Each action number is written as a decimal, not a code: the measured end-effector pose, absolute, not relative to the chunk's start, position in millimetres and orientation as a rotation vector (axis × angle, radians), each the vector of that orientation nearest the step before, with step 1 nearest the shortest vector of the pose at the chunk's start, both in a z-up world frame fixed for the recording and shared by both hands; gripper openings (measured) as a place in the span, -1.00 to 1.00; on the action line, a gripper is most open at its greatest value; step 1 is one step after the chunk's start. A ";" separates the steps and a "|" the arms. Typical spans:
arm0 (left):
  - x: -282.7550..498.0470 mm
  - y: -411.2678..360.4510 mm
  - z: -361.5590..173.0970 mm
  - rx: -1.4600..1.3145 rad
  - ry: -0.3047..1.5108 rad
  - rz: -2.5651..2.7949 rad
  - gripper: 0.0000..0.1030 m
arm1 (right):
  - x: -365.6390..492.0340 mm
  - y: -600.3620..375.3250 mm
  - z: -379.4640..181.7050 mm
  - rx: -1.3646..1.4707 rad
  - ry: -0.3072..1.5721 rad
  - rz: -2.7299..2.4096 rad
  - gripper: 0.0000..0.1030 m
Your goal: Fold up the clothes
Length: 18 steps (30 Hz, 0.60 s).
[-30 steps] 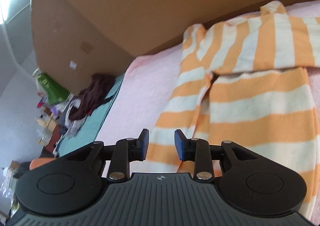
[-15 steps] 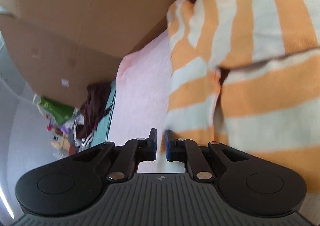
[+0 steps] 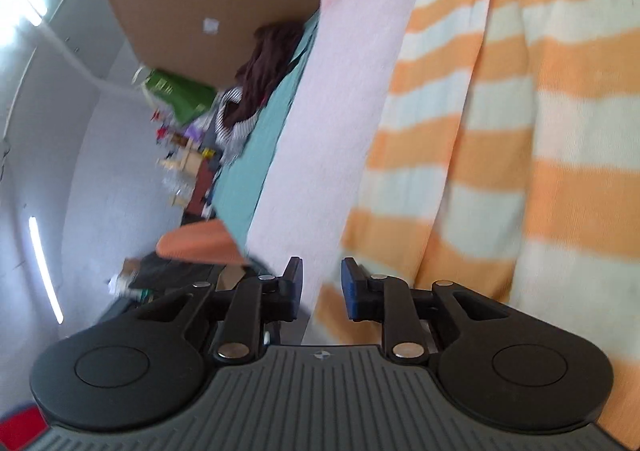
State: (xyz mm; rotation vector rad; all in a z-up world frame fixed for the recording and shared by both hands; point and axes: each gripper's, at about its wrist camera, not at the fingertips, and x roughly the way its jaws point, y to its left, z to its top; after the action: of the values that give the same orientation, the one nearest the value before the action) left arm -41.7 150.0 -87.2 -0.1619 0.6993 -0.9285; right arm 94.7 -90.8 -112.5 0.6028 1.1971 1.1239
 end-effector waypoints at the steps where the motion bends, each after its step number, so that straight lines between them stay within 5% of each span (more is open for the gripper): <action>1: -43.1 154.0 -82.2 -0.156 0.686 -0.922 0.72 | 86.3 -94.9 -112.4 0.587 1.205 1.143 -0.60; 8: -15.2 149.5 -80.1 -0.152 0.649 -0.867 0.72 | 91.2 -121.0 -108.8 0.683 1.062 1.080 -0.51; 10: -4.3 142.6 -91.0 -0.152 0.693 -0.852 0.72 | 93.3 -123.6 -121.0 0.710 1.069 1.047 -0.84; 12: -1.6 139.3 -97.9 -0.135 0.720 -0.839 0.72 | 90.1 -132.2 -118.7 0.691 1.054 1.040 -0.86; 14: -2.7 138.3 -95.4 -0.108 0.716 -0.844 0.72 | 86.6 -146.9 -107.7 0.640 1.010 1.005 -0.65; 18: 7.0 133.2 -71.7 -0.032 0.675 -0.824 0.72 | 105.0 -215.2 -77.7 0.734 0.812 0.825 -0.56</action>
State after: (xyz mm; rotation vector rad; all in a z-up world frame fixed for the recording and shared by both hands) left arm 7.0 133.2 -71.7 -0.0322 0.6751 -0.8235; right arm 105.0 -215.2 -77.7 0.7336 0.8122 0.8249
